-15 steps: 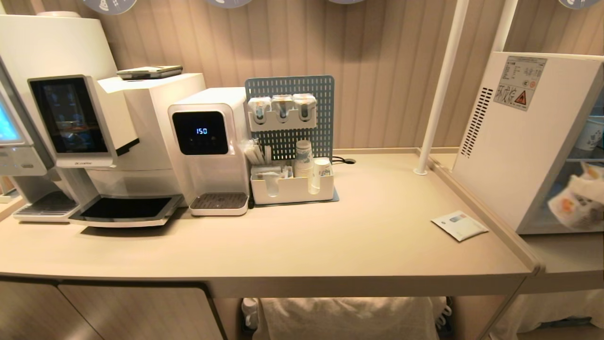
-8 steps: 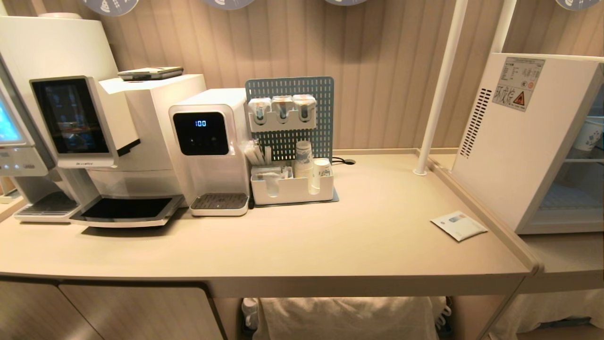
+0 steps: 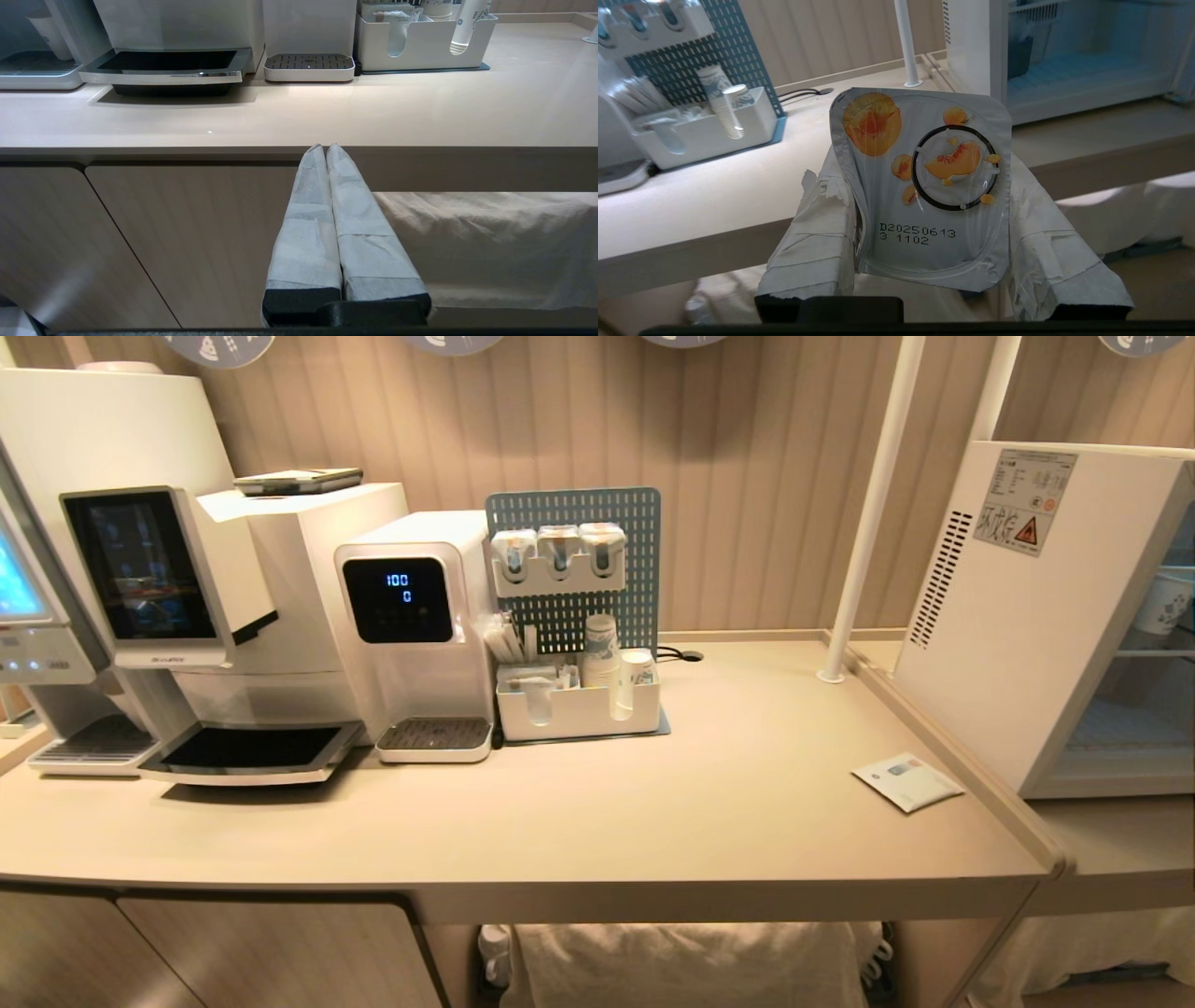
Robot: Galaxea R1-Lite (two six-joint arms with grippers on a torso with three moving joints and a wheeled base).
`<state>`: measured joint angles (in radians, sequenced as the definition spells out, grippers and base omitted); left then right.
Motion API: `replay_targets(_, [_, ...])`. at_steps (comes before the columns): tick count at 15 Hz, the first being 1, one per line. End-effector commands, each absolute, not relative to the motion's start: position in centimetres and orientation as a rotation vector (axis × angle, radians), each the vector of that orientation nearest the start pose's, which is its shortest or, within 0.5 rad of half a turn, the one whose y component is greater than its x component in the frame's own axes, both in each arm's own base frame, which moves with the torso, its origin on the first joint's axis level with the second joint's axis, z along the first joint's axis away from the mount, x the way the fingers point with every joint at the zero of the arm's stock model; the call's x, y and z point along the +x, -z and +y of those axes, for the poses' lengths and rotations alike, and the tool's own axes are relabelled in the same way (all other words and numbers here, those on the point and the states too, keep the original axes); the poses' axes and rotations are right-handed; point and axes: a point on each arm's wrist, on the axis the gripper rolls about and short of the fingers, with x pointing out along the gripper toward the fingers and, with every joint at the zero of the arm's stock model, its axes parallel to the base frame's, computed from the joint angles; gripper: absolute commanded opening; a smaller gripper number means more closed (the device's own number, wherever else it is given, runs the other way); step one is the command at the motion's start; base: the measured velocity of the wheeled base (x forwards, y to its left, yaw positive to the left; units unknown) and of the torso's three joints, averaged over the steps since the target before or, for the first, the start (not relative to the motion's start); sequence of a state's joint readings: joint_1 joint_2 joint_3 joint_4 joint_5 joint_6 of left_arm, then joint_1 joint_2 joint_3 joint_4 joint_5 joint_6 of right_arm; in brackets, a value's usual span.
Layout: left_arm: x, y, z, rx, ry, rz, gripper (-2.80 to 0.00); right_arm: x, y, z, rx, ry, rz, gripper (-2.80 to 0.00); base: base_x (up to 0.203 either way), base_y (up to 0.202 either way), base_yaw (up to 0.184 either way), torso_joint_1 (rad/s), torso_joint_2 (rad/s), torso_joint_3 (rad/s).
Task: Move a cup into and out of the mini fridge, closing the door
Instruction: Put the yoghurt in the freezer
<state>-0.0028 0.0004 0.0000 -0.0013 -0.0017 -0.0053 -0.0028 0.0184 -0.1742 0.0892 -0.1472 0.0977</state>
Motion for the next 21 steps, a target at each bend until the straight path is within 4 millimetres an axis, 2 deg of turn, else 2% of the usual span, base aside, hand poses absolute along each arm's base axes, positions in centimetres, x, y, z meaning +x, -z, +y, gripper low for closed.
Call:
replay_targets(1, [-2.3,-7.6,0.0,-0.006,0.005,-0.001,-2.8,-2.4,-8.5,-0.3,0.044,0.13,-0.088,-2.8,0.0,0.0,0.0,0.0,0.0,0.0])
replay_targets(3, [-2.3,-7.6,0.0,-0.006,0.005,-0.002,-2.8,-2.3,-7.6,0.0,-0.016,0.015,-0.012,-2.8,0.0,0.0,0.0,0.0,0.0,0.0])
replay_targets(5, [-2.3,-7.6,0.0,-0.006,0.005,-0.002,-2.8,-2.4,-7.4,0.0,-0.096,-0.015,0.03,-2.8,0.0,0.0,0.0,0.0,0.0,0.0])
replay_targets(8, [-2.3,-7.5,0.0,-0.006,0.005,0.0,-2.8,-2.3,-7.5,0.0,-0.006,-0.001,0.018,-2.8,0.0,0.0,0.0,0.0,0.0,0.0])
replay_targets(14, [-2.3,-7.6,0.0,-0.005,0.005,-0.002,-2.8,-2.3,-7.6,0.0,-0.008,0.0,0.014,-2.8,0.0,0.0,0.0,0.0,0.0,0.0])
replay_targets(21, [-2.3,-7.6,0.0,-0.003,0.004,-0.002,-2.8,-2.3,-7.6,0.0,-0.008,0.0,0.018,-2.8,0.002,-0.158,0.002,0.003,0.0,0.001])
